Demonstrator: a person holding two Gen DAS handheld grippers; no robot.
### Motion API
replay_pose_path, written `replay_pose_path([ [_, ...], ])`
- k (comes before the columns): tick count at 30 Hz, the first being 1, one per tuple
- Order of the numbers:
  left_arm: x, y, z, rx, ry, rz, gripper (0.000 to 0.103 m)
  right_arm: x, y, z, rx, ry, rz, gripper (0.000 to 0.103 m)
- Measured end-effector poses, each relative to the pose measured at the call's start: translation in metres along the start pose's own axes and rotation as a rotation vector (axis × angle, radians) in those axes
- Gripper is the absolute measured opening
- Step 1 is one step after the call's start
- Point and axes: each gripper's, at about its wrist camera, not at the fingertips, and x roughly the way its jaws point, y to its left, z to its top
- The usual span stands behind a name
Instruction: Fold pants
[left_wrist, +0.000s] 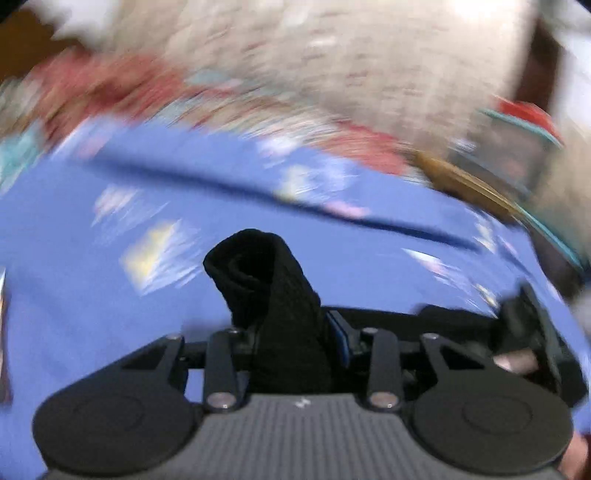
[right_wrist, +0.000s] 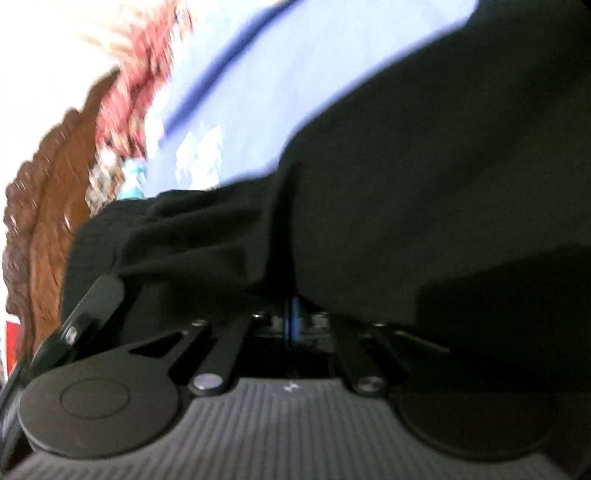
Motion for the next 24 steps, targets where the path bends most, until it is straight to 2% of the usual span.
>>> replay_pose_path([
  [2,0.004,-0.042,-0.001,0.140,-0.008,-0.073,0.034,-0.033,-0.011,0.005,0.006,-0.100,0.013,0.009],
  [3,0.011,-0.064,-0.005,0.208,0.015,-0.114,0.035,-0.051,-0.021,0.007,0.025,-0.147,0.007,0.009],
  [4,0.019,-0.083,-0.010,0.259,0.044,-0.149,0.039,-0.067,-0.030,0.008,0.045,-0.182,-0.006,0.010],
  [5,0.030,-0.101,-0.017,0.309,0.087,-0.192,0.053,-0.083,-0.041,0.009,0.064,-0.216,-0.022,0.010],
  [6,0.039,-0.116,-0.025,0.350,0.127,-0.217,0.058,-0.098,-0.052,0.007,0.083,-0.250,-0.051,0.010],
  [7,0.046,-0.128,-0.031,0.382,0.159,-0.213,0.059,-0.111,-0.063,0.005,0.106,-0.277,-0.073,0.013],
  [8,0.050,-0.137,-0.036,0.411,0.187,-0.201,0.058,-0.123,-0.077,0.002,0.147,-0.300,-0.073,0.025],
  [10,0.040,-0.139,-0.037,0.423,0.179,-0.210,0.060,-0.136,-0.098,-0.008,0.238,-0.326,-0.015,0.038],
  [12,0.019,-0.124,-0.029,0.389,0.131,-0.222,0.072,-0.142,-0.107,-0.015,0.278,-0.331,0.044,0.042],
  [13,0.009,-0.112,-0.023,0.357,0.103,-0.207,0.077,-0.141,-0.106,-0.018,0.268,-0.332,0.057,0.048],
  [14,0.001,-0.098,-0.017,0.318,0.083,-0.184,0.077,-0.139,-0.103,-0.018,0.252,-0.329,0.063,0.055],
  [18,-0.017,-0.031,-0.002,0.103,0.091,-0.036,0.073,-0.127,-0.088,-0.010,0.142,-0.284,0.069,0.066],
  [21,-0.019,0.005,-0.004,-0.021,0.135,0.047,0.059,-0.097,-0.062,-0.005,0.029,-0.205,0.036,0.069],
  [22,-0.018,0.013,-0.005,-0.054,0.150,0.061,0.056,-0.085,-0.050,-0.006,-0.030,-0.172,0.010,0.063],
  [23,-0.016,0.017,-0.008,-0.078,0.161,0.067,0.054,-0.074,-0.041,-0.007,-0.093,-0.145,-0.020,0.036],
  [24,-0.013,0.018,-0.009,-0.089,0.169,0.070,0.053,-0.070,-0.032,-0.012,-0.151,-0.144,-0.065,0.030],
])
